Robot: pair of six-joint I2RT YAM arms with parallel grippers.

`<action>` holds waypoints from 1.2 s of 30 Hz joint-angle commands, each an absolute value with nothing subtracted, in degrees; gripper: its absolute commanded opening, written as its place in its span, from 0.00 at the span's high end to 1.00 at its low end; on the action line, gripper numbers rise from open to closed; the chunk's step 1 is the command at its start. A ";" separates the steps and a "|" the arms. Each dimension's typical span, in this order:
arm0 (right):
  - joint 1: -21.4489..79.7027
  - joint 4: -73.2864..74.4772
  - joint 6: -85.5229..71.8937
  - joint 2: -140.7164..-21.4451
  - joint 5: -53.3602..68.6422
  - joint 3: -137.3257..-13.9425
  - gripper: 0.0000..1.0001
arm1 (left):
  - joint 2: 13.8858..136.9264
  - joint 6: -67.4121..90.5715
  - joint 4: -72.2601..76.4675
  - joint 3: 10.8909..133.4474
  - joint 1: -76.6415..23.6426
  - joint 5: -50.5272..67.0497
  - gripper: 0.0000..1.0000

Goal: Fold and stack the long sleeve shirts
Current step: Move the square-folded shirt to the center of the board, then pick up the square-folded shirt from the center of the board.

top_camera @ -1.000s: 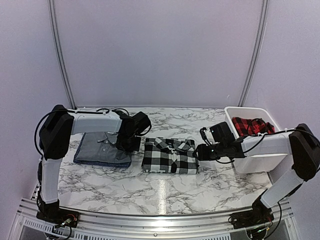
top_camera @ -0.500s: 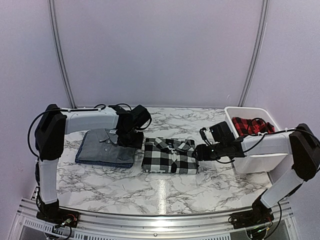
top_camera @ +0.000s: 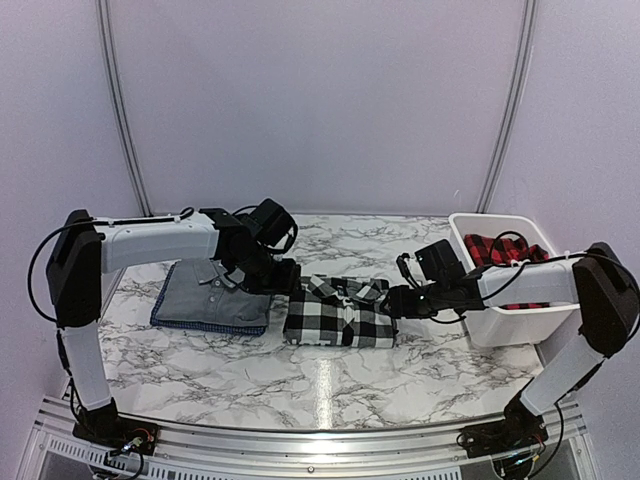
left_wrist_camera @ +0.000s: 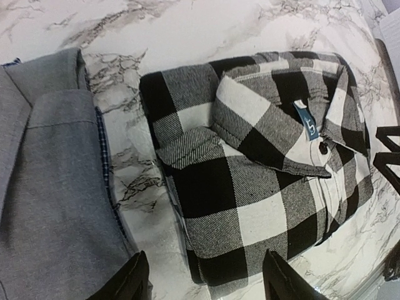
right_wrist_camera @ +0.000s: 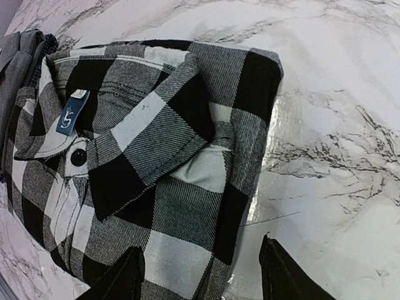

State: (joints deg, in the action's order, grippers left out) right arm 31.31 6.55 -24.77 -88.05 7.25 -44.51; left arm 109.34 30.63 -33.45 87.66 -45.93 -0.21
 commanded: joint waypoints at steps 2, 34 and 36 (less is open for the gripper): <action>30.94 7.29 -25.50 -89.60 6.42 -47.57 0.41 | 112.23 30.20 -29.06 85.40 -45.89 4.21 0.36; 35.33 7.16 -27.94 -101.17 4.79 -52.04 0.61 | 120.68 34.41 -13.28 78.38 -46.29 10.81 0.67; 35.56 7.97 -27.83 -101.12 4.64 -52.80 0.73 | 120.26 35.50 -12.37 78.36 -46.32 10.90 0.75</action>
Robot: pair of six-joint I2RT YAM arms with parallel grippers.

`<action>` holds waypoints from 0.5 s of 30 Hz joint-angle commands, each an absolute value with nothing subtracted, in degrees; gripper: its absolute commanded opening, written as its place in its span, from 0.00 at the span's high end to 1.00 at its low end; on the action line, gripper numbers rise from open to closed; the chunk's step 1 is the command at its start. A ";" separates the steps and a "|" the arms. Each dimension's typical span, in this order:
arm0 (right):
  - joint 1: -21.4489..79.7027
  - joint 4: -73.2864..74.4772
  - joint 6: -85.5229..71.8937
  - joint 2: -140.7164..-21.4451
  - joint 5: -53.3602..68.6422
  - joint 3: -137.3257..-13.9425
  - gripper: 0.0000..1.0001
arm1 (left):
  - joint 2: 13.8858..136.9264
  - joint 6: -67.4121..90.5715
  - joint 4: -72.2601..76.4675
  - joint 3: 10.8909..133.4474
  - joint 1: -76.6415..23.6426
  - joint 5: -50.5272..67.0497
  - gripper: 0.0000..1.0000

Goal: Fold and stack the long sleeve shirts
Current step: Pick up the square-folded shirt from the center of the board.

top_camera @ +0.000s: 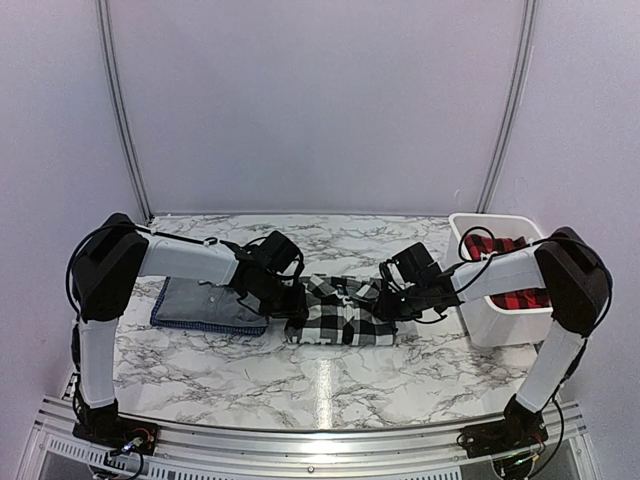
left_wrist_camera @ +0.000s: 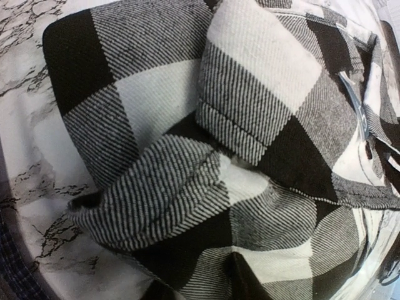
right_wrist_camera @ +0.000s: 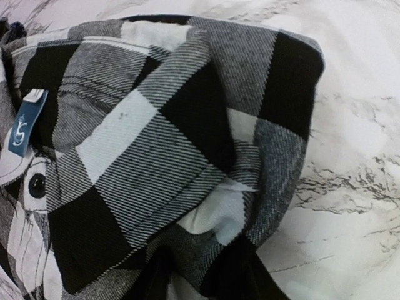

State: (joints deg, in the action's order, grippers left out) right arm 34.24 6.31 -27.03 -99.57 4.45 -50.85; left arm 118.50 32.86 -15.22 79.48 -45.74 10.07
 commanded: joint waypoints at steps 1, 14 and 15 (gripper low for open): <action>35.59 8.44 -27.71 -100.75 4.39 -53.20 0.80 | 119.87 35.92 -12.01 78.46 -46.32 10.95 0.79; 36.91 13.94 -27.43 -92.72 3.72 -59.75 1.00 | 111.22 36.64 -10.84 80.17 -46.14 10.55 1.00; 37.14 14.04 -27.57 -92.38 3.95 -60.21 1.00 | 110.32 36.52 -11.06 80.31 -46.07 10.36 1.00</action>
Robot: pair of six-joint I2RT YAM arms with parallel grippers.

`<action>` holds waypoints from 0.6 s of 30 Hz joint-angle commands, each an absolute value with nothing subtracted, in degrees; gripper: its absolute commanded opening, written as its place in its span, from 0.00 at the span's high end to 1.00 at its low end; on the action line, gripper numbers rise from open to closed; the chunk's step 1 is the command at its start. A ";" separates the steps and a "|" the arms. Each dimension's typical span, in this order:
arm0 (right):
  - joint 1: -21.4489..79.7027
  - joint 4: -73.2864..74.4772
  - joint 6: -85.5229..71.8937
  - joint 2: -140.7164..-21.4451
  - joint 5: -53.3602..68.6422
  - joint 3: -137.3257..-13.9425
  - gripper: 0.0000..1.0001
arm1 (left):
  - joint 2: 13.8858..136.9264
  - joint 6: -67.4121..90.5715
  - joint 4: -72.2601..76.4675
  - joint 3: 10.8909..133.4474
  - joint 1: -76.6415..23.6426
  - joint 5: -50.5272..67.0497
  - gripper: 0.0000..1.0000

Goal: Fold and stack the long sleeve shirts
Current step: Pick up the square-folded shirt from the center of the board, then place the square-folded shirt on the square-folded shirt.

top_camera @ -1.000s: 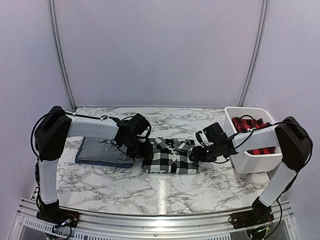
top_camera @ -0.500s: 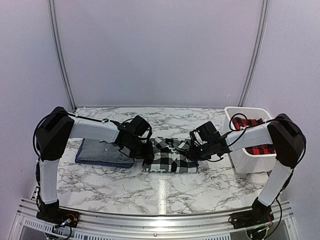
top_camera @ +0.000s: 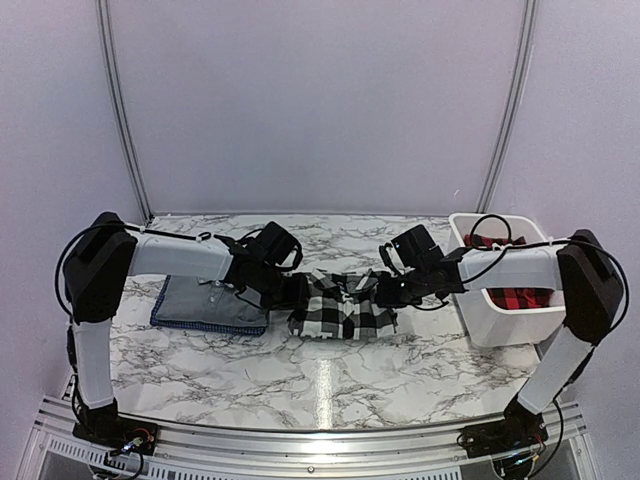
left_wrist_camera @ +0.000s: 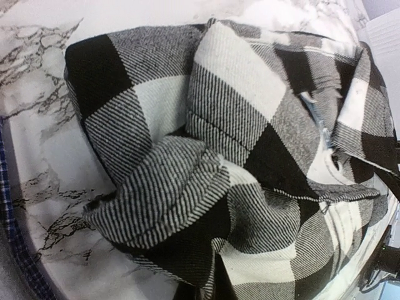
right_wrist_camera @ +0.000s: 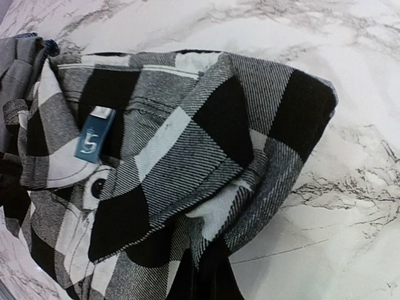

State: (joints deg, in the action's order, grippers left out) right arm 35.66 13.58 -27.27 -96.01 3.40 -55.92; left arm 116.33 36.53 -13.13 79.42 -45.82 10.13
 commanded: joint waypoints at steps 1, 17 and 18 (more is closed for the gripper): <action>37.44 14.14 -27.70 -92.04 4.10 -60.73 1.00 | 109.47 36.35 -11.46 80.46 -46.01 9.95 1.00; 46.10 3.53 -34.78 -99.97 7.30 -76.61 1.00 | 91.65 29.51 -23.77 75.63 -33.32 7.07 1.00; 47.01 2.99 -35.19 -101.64 7.37 -78.42 1.00 | 90.58 28.88 -24.70 75.06 -32.06 6.84 1.00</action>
